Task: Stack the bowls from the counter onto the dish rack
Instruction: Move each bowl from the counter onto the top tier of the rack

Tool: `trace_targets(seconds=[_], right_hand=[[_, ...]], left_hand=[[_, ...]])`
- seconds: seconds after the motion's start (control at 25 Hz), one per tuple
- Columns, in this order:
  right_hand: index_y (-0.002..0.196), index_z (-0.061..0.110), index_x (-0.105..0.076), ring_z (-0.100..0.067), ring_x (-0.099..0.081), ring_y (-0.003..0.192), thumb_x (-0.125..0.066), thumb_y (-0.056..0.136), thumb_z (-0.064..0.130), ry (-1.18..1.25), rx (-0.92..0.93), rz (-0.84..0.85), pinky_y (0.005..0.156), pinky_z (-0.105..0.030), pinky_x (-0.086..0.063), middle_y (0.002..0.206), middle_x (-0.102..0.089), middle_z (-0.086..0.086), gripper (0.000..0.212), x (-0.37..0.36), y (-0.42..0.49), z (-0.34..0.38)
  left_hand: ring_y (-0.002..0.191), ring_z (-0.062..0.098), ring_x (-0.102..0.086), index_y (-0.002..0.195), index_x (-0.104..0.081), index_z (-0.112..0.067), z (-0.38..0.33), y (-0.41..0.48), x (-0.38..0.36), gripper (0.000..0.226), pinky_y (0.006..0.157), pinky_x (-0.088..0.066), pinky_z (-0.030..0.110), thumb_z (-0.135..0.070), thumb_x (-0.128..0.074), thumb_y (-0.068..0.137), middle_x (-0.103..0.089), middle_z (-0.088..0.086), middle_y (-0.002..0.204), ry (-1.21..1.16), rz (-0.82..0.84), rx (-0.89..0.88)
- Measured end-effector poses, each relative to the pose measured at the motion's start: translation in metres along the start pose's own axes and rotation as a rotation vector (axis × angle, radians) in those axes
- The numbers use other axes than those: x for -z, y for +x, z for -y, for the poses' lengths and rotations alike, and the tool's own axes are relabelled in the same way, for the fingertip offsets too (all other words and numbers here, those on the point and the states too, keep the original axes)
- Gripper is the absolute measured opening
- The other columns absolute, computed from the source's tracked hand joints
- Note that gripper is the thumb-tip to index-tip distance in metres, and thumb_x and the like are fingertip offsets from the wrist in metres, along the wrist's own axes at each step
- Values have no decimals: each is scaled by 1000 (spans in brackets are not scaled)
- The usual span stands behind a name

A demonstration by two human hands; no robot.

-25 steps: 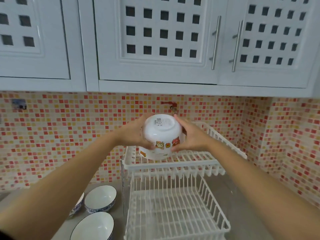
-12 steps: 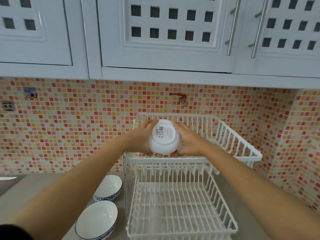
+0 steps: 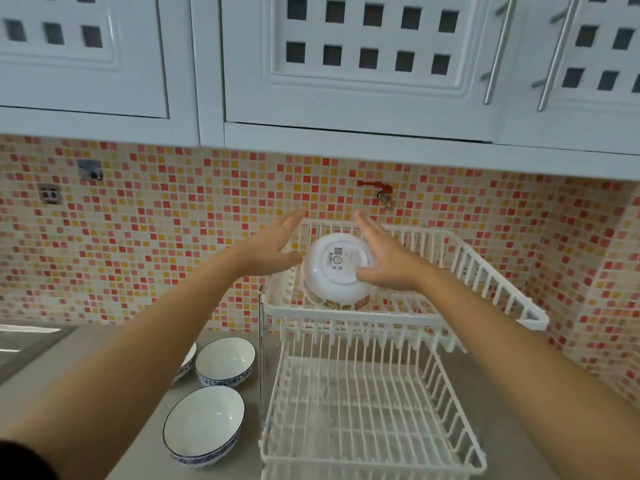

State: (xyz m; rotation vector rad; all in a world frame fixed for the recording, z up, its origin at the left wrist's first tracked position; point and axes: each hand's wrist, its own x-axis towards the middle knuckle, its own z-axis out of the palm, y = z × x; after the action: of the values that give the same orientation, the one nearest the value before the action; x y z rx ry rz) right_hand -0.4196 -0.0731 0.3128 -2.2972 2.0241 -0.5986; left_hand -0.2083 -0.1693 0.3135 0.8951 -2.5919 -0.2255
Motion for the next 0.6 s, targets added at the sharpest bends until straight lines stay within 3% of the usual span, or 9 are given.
trace_targets(seconds=[0.12, 0.24, 0.44, 0.6], right_hand=[[150, 16, 8, -12, 7, 147, -41, 95, 43, -21, 6, -119, 120, -35, -2, 160, 11, 3, 79, -14, 11, 38], [151, 14, 2, -12, 6, 147, -28, 97, 50, 56, 10, -241, 118, -32, 0, 160, 7, 0, 72, -41, 17, 89], [151, 11, -2, -14, 4, 148, -26, 98, 47, 104, 3, -357, 117, -30, 3, 161, 3, -4, 69, -111, 30, 177], [150, 6, -7, -21, -1, 148, -28, 98, 45, 50, -69, -335, 119, -34, -2, 160, -4, -11, 68, -184, 54, 213]], left_hand=[[149, 19, -4, 153, 0, -19, 19, -18, 11, 62, 119, -8, 35, -27, -32, 100, 0, 1, 162, -48, -128, 81], [149, 18, -3, 153, -3, -19, 54, -42, 20, 56, 118, -5, 32, -31, -24, 102, -2, -1, 162, -62, -181, 163], [149, 18, -5, 153, -6, -20, 127, -95, 22, 55, 119, -6, 35, -36, -21, 102, -6, 0, 162, -48, -125, 252], [149, 21, -10, 152, -10, -16, 183, -132, 6, 54, 119, -10, 37, -32, -23, 102, -11, 5, 161, -85, -46, 308]])
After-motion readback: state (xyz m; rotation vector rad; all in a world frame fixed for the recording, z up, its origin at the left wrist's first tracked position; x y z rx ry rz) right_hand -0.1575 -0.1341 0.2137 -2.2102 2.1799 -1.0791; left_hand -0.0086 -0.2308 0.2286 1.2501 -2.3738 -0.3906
